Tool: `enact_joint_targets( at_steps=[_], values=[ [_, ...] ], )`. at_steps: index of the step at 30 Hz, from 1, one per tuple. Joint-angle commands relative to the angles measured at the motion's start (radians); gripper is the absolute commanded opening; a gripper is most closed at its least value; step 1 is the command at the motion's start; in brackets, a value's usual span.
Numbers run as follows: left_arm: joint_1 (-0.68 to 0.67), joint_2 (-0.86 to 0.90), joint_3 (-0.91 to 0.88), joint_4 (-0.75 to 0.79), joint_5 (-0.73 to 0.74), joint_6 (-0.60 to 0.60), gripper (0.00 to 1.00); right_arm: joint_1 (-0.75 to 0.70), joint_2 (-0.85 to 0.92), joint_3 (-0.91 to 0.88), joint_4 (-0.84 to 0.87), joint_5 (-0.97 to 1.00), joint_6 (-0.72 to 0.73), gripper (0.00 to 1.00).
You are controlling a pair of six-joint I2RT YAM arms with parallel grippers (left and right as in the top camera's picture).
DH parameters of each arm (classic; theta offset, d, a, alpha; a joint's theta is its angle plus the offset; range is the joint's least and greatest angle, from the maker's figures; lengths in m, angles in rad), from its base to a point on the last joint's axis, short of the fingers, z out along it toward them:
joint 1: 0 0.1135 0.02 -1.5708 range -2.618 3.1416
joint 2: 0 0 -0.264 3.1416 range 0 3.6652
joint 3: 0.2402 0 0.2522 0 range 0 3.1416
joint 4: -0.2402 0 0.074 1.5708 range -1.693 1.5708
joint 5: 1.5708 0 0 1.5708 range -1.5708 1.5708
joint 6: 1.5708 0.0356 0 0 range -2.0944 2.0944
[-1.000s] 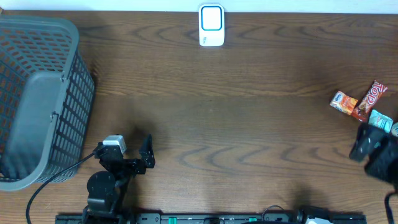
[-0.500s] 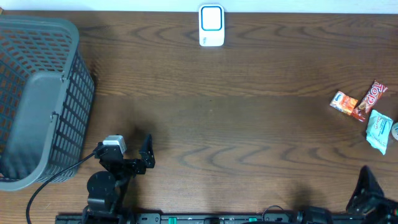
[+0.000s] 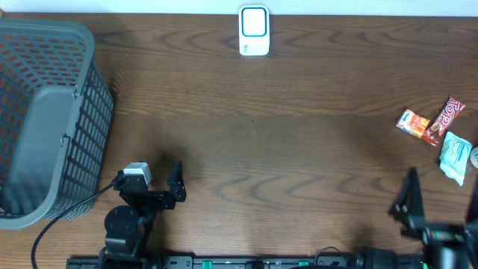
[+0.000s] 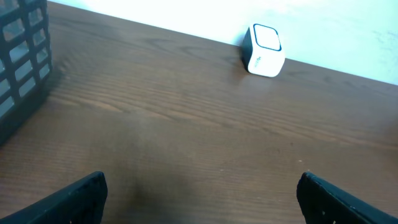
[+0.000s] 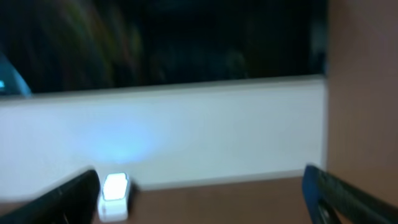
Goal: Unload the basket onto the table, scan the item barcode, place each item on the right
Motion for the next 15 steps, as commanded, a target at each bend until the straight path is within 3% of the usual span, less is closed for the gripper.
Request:
enact_joint_targets(
  at_steps=[1, 6, 15],
  values=[
    [0.002, -0.006, -0.014, -0.029, 0.013, -0.009, 0.98, 0.011, -0.021, -0.15, 0.142, -0.098, 0.031, 0.99],
    [0.002, -0.006, -0.014, -0.029, 0.013, -0.009, 0.98, 0.011, -0.04, -0.344, 0.336, -0.097, 0.103, 0.99],
    [0.002, -0.006, -0.014, -0.029, 0.013, -0.009, 0.98, 0.02, -0.128, -0.53, 0.396, -0.097, 0.103, 0.99]
  ],
)
